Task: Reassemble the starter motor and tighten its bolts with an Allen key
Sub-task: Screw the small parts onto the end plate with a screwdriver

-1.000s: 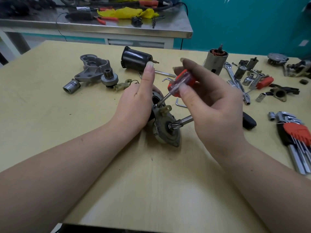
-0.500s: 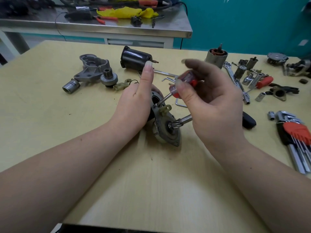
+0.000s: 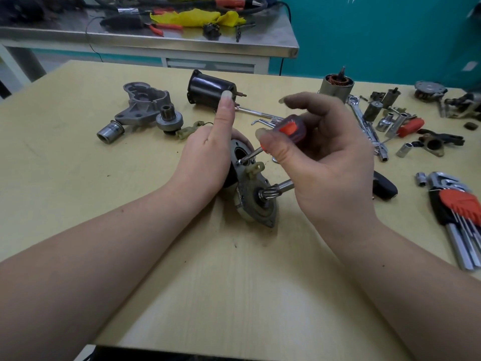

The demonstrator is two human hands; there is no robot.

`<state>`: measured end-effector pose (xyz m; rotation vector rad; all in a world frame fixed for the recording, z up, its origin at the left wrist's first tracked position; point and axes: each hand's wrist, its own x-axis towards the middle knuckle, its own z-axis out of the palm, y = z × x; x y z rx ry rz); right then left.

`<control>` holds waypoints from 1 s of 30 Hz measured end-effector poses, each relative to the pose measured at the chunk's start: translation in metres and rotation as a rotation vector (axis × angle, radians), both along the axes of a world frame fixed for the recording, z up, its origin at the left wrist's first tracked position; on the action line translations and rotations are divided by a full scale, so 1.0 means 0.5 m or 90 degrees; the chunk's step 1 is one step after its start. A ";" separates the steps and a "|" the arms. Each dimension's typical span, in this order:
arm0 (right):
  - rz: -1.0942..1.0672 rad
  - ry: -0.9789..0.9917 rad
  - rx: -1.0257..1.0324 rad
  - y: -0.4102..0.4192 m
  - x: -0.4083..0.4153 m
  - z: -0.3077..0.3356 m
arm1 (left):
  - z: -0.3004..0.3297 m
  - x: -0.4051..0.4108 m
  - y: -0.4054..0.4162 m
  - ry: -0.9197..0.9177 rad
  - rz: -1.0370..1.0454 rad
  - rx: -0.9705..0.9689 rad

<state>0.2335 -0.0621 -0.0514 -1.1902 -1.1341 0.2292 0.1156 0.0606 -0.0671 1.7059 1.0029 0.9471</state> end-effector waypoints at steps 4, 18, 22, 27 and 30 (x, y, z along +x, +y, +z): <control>0.019 -0.027 0.013 -0.003 0.004 -0.005 | -0.006 -0.001 0.005 0.026 -0.008 -0.003; 0.028 -0.097 0.006 -0.006 0.009 -0.010 | -0.003 -0.004 0.004 0.028 -0.033 -0.011; 0.052 -0.065 -0.021 -0.001 0.011 -0.005 | -0.003 -0.003 0.005 0.034 -0.036 0.008; 0.075 -0.080 -0.074 -0.008 0.021 0.005 | -0.002 -0.003 0.004 0.027 -0.033 0.001; 0.079 -0.139 -0.119 -0.012 0.028 0.014 | 0.000 -0.004 0.002 0.018 -0.039 -0.016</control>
